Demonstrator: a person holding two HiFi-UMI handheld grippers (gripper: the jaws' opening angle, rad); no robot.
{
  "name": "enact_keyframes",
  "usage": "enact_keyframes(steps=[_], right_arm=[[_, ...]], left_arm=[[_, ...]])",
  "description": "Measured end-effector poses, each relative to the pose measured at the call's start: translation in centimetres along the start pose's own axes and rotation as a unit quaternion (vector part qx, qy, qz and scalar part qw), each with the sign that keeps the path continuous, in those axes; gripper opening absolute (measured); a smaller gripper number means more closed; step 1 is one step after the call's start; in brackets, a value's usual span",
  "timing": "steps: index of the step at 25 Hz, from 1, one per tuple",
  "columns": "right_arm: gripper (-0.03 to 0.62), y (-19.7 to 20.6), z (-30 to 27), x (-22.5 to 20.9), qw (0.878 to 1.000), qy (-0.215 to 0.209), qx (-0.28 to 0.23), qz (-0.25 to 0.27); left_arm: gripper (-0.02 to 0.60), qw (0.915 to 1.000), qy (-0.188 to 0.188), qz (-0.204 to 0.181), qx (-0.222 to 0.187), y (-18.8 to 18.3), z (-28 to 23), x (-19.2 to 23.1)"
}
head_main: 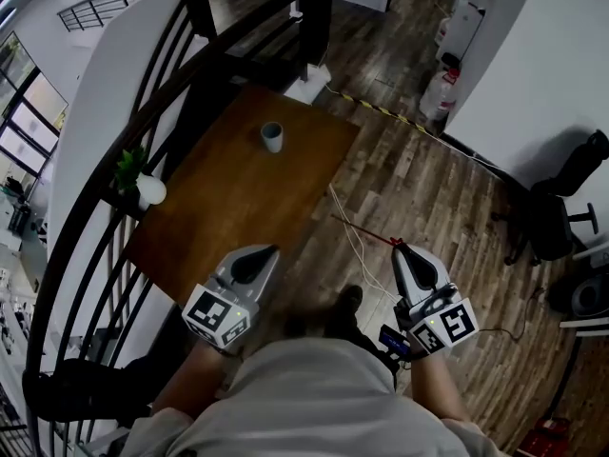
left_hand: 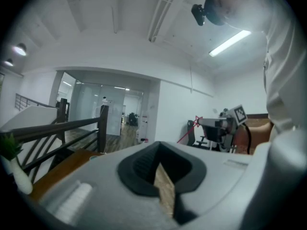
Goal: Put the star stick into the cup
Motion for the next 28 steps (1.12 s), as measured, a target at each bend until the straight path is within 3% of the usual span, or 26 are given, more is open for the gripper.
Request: enact_keyframes(steps=[15, 20, 28], right_arm=[[0.023, -2.7, -5.6, -18.0, 0.999, -0.051, 0.014, -0.01], [0.023, -3.6, -6.1, -24.3, 0.997, -0.069, 0.017, -0.007], [0.023, -4.8, -7.8, -30.3, 0.996, -0.091, 0.017, -0.004]], left_arm=[[0.003, 0.9987, -0.034, 0.039, 0.002, -5.5, -16.4, 2.7], [0.003, 0.9975, -0.065, 0.028, 0.001, -7.5, -21.9, 2.7], [0.003, 0.9951, -0.09, 0.038, 0.007, -8.8, -26.2, 2.7]])
Point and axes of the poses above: the fingertips, and each gripper's own axes: z backward along the fingers, x to its left, y out of its underside, the point moved 8 cm from there along z, backward along the fingers, and after that the axes turned 11 degrees about x, right-handed, at the moved point
